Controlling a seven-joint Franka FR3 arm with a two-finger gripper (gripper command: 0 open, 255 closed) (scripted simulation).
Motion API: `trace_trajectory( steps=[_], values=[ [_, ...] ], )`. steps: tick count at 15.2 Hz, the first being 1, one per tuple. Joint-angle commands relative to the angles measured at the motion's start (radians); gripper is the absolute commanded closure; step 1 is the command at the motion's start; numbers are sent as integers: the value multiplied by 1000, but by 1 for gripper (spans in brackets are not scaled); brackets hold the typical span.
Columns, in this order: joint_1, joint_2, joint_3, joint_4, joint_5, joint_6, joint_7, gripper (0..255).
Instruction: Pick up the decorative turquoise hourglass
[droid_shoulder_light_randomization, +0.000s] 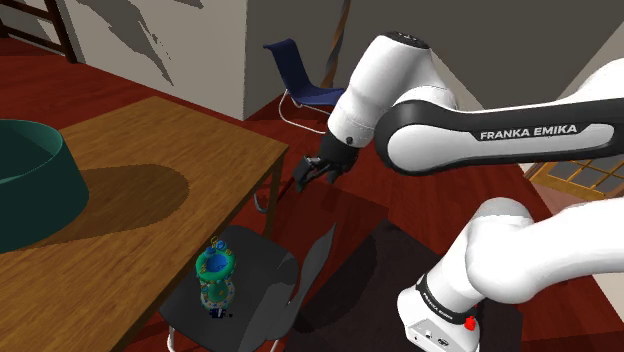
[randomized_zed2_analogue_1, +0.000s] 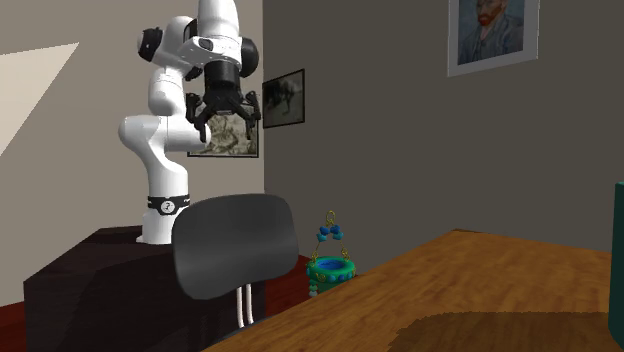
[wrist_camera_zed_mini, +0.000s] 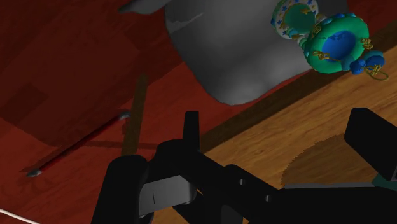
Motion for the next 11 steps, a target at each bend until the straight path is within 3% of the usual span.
trace_trajectory(
  steps=[1, 7, 11],
  values=[
    [2, 62, 49, -4, 13, 88, 53, 0],
    [-47, 282, 209, 27, -19, 330, 230, 0],
    [-152, 452, 354, 85, -160, 470, 422, 0]
  ],
)
